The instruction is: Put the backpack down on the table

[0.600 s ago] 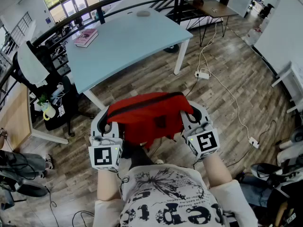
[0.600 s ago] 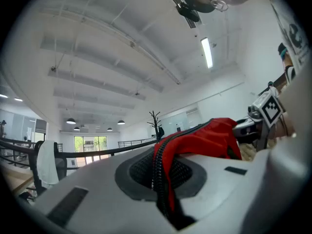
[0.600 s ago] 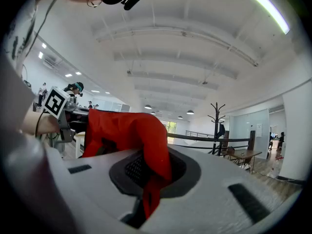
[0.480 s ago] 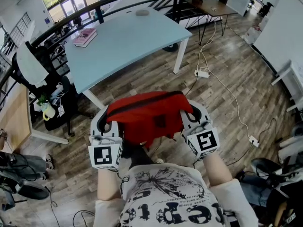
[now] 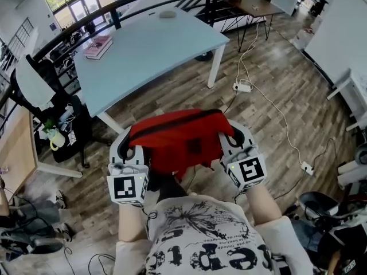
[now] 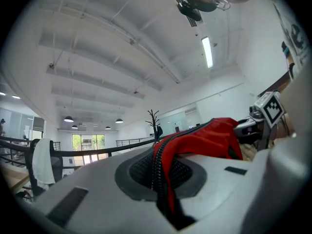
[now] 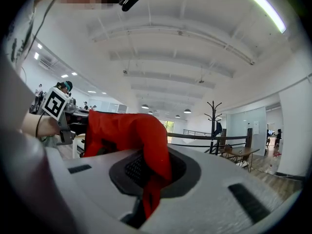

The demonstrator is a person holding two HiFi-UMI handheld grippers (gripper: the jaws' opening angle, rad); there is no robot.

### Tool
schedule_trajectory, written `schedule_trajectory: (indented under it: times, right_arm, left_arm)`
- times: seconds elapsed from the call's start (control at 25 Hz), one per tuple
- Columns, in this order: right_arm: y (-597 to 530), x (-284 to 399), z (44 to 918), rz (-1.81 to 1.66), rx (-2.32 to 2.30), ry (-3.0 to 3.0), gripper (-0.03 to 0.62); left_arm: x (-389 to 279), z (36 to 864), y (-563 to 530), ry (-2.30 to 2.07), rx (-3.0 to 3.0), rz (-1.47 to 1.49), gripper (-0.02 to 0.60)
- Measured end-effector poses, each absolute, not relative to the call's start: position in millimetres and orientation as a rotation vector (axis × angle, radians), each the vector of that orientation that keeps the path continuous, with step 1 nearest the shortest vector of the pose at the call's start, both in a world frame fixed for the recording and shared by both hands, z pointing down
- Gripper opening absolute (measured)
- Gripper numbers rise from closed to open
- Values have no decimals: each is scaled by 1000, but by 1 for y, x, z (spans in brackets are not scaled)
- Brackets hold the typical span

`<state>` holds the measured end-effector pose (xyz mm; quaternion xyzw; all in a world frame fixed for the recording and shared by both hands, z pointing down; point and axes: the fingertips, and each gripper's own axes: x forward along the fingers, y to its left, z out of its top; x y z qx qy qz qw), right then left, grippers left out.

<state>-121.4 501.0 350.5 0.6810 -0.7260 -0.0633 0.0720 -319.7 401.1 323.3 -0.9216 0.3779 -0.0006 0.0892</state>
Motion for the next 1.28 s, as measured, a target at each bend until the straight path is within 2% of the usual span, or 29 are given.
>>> schedule_trajectory:
  times: [0.36, 0.76, 1.28]
  right_arm:
    - [431, -109, 338, -202, 2079, -2160, 11]
    - [276, -93, 315, -277, 2191, -1998, 11]
    - [126, -37, 316, -285, 2211, -1999, 11]
  left_arm:
    - [-306, 318, 327, 1075, -2768, 37, 25]
    - [-285, 303, 160, 929, -2767, 63, 25]
    - [-236, 300, 20, 961, -2728, 9, 25]
